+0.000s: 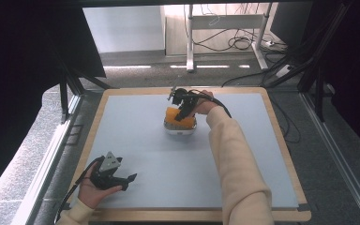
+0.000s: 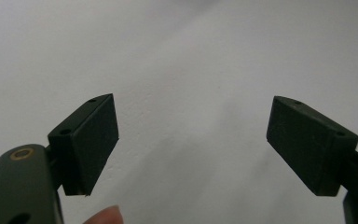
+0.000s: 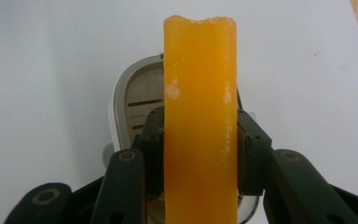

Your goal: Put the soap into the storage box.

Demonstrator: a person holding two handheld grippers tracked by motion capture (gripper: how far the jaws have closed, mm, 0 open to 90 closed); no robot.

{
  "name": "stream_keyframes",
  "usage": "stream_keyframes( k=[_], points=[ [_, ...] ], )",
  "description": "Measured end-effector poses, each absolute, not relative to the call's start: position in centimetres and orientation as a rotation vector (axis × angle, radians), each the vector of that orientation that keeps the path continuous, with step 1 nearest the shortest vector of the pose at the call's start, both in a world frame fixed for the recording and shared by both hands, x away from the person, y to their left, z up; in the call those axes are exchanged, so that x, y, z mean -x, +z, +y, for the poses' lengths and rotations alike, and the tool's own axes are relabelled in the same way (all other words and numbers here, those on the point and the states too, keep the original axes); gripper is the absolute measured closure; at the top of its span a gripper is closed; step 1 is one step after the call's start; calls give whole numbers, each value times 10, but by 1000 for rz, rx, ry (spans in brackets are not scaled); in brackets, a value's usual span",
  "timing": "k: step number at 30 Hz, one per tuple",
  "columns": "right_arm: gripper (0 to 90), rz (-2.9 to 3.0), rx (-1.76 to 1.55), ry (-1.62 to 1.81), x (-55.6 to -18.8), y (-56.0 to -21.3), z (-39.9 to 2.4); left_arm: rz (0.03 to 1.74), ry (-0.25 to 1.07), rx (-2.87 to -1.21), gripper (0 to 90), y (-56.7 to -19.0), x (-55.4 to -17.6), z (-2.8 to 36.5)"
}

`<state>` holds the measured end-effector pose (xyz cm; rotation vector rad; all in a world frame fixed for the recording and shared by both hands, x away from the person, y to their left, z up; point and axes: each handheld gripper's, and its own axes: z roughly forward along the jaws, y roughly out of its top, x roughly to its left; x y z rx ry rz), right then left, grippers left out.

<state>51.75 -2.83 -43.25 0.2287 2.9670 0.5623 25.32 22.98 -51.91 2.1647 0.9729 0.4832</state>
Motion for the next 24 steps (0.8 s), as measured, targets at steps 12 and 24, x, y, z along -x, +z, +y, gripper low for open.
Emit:
stream_keyframes(
  k=[12, 24],
  points=[
    [501, 2942, -265, 588, -515, -431, -28, 968, 485, -2172, 166, -519, -252, 229],
    [310, 2807, -407, 661, -514, -427, -47, 966, 486, -2180, 166, -520, -253, 229]
  ],
)
